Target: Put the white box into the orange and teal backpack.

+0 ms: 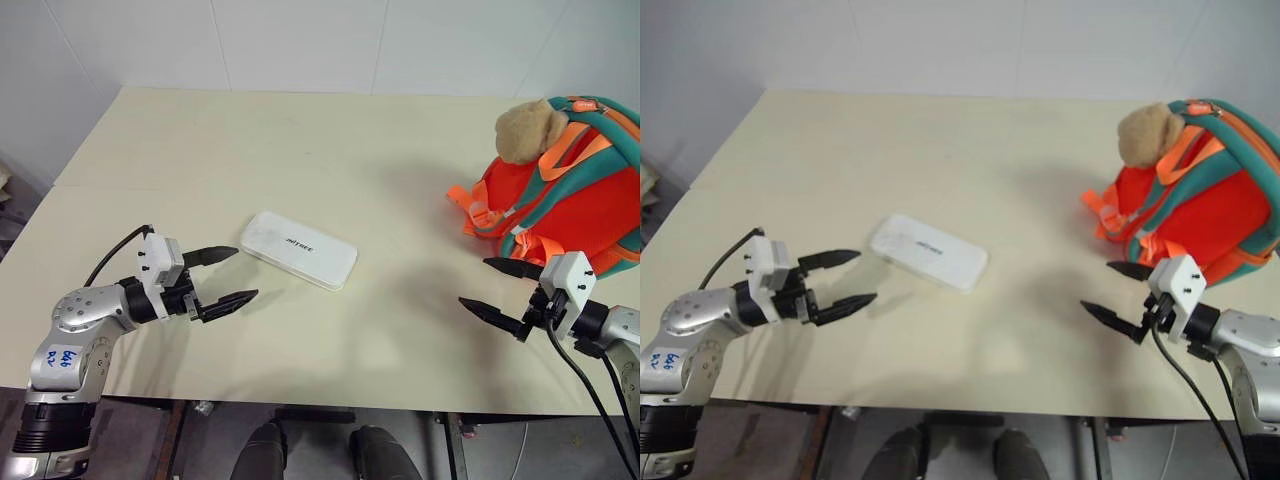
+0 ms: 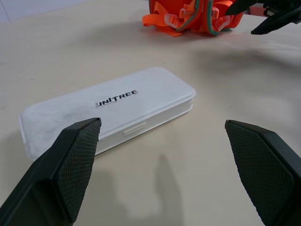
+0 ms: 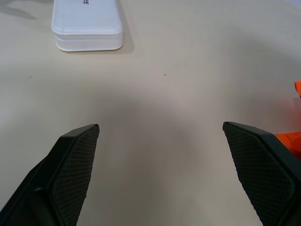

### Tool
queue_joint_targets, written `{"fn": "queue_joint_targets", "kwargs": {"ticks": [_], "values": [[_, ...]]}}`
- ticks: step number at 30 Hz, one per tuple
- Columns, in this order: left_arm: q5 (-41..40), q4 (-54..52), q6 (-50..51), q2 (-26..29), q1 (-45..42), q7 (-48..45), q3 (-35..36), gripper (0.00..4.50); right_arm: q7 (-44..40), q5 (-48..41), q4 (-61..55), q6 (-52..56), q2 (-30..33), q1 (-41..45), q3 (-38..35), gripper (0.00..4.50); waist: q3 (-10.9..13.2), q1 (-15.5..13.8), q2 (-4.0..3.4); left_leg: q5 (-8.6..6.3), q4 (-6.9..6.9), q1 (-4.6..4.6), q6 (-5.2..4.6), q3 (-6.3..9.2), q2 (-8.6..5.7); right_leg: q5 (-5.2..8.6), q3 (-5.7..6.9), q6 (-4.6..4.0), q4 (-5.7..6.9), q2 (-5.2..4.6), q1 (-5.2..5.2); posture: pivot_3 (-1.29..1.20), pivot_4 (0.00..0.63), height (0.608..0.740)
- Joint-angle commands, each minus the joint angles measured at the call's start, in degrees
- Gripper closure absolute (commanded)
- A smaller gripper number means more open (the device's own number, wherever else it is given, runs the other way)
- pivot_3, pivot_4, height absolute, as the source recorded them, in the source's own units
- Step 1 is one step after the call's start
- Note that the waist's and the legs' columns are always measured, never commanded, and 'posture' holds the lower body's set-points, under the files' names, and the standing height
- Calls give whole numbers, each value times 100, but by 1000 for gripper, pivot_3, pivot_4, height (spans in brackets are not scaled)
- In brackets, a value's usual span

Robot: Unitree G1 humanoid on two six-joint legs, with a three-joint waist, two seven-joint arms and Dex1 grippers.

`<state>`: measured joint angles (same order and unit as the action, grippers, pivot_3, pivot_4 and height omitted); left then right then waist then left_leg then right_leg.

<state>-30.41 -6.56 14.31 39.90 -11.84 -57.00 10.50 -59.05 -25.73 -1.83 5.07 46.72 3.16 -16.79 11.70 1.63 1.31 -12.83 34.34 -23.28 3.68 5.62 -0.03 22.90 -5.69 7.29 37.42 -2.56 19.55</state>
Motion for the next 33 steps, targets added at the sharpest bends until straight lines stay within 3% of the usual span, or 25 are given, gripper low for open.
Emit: {"fn": "queue_joint_targets", "kwargs": {"ticks": [1,12,20,25,27,33], "values": [[-126,-258,94,-37,-202,-73,-90,0,65,-48,-145,19,87,137,-204,39,0,-2,0,0,2,0,0,0,0,0,0,0,1,0,0,0,150,740],[167,366,-296,23,-551,-158,54,0,440,218,-422,356,-290,767,543,39,0,7,0,0,12,0,0,1,1,0,0,0,10,4,1,0,150,740],[554,1767,-939,406,-1109,-506,167,2504,864,632,-885,805,-786,1105,1461,2744,1,3,-1,0,16,-3,1,3,1,0,1,0,16,1,7,0,150,740],[1290,3307,-1495,274,-2119,-177,-159,4080,1053,984,-717,1182,-1169,1458,2186,4463,1,-8,0,1,27,-6,1,13,-4,0,10,0,25,2,7,0,150,740],[1569,3857,-1666,146,-2534,135,-257,4480,1256,1214,-548,1362,-1346,1655,2393,4500,1,-2,0,1,34,-6,1,18,-6,0,14,0,35,3,7,0,150,740],[2275,5184,-2012,-292,-3432,765,-647,4480,1571,1655,314,1306,-1965,2336,2705,4500,1,12,0,1,45,-17,2,15,-10,-1,12,2,43,2,20,0,150,740]]}}
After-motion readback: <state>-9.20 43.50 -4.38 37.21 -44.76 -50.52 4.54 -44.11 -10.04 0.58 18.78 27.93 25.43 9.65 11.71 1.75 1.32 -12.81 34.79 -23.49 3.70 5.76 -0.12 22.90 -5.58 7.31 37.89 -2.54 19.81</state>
